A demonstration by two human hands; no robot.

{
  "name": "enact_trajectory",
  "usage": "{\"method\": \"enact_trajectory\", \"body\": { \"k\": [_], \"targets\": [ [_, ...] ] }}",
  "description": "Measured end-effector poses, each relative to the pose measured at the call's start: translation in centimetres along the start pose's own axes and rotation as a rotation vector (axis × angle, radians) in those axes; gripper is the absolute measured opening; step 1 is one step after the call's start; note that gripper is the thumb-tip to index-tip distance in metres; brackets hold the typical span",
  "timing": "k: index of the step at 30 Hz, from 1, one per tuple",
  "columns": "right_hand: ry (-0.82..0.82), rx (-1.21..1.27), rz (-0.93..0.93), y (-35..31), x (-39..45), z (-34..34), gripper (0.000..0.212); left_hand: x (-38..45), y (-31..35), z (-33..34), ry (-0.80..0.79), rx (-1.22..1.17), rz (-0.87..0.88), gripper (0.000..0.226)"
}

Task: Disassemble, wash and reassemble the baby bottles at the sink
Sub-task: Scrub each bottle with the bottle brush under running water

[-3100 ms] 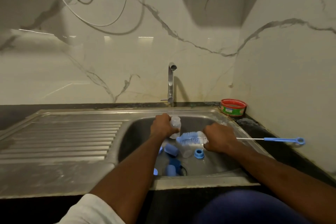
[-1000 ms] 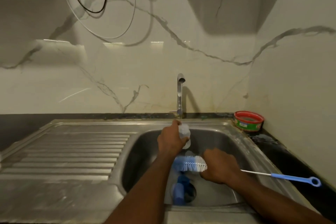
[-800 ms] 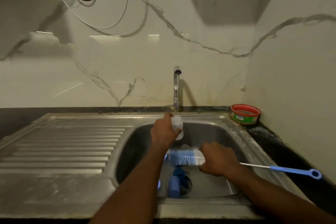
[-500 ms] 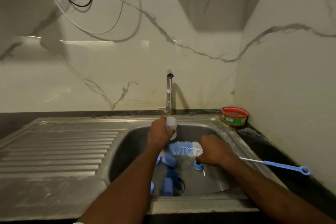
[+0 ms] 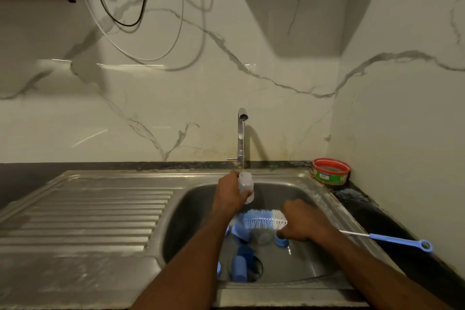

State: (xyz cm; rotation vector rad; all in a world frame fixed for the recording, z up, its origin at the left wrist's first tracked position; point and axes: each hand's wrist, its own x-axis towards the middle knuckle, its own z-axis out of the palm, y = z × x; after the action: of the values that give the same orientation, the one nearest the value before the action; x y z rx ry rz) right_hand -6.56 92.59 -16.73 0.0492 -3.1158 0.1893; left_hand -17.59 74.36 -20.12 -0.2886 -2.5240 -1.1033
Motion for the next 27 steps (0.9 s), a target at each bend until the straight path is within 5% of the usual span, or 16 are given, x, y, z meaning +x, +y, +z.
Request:
{"method": "enact_trajectory", "body": {
  "k": [21,27],
  "targets": [
    [0.009,0.048,0.009,0.3,0.9,0.7,0.049,0.9,-0.9,-0.3,-0.005,-0.027,-0.057,0.049],
    [0.039,0.041,-0.001,1.2,1.7,0.8,0.054,1.3,-0.8,0.0,0.132,-0.051,0.105,0.053]
  ]
}}
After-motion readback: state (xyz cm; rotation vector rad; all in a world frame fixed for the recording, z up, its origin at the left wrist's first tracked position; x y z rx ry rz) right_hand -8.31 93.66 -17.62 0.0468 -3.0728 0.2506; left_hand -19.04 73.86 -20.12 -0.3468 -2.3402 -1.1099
